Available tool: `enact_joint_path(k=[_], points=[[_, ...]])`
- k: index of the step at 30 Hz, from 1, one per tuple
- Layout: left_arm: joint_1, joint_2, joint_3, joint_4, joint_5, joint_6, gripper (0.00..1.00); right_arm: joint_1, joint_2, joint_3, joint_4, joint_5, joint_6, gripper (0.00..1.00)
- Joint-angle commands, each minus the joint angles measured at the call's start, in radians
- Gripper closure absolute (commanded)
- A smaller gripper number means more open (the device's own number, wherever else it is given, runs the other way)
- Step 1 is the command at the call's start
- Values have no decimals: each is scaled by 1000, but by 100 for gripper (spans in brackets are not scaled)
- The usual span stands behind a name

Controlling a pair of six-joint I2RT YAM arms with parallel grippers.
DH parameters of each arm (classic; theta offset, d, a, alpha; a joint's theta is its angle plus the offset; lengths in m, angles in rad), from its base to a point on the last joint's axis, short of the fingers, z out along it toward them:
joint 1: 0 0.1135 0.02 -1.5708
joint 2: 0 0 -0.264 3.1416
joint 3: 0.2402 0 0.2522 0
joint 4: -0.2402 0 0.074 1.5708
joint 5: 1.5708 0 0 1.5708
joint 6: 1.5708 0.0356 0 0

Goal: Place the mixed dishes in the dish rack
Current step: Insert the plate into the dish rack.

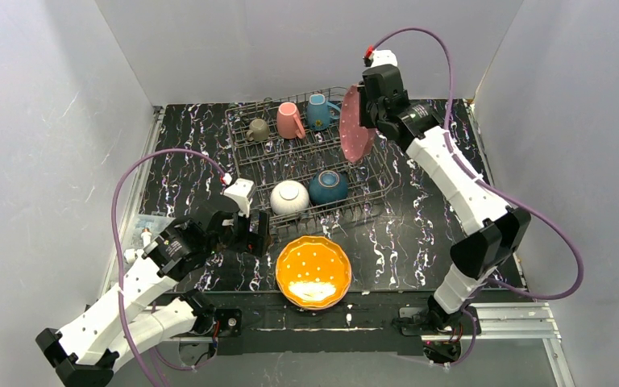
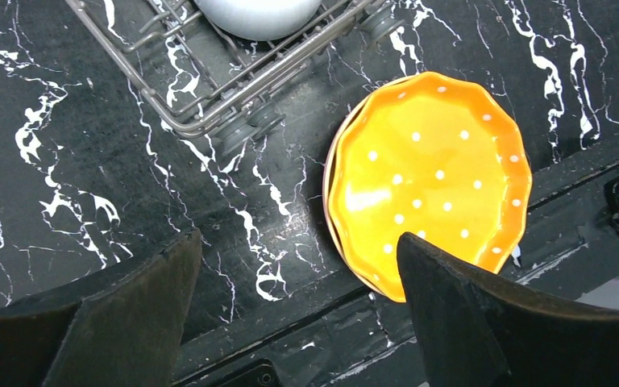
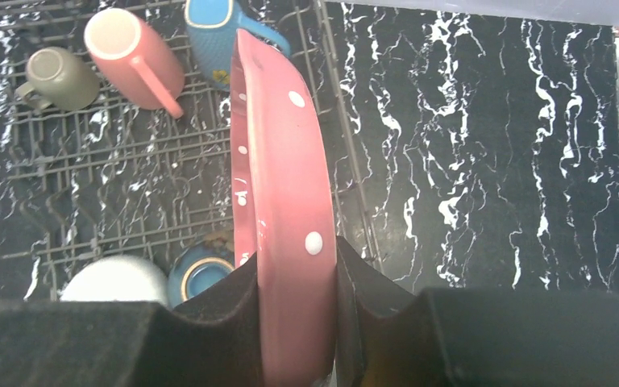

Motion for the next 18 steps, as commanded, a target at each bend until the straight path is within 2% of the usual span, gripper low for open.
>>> enact_joint_path(k=[1,18], points=[[6,-1,-3,-10,-54,25,11,-32,30,113,183,39,-47,99],[9,31,1,-12,-52,43,12,-66,150,119,265,77,-104,99]])
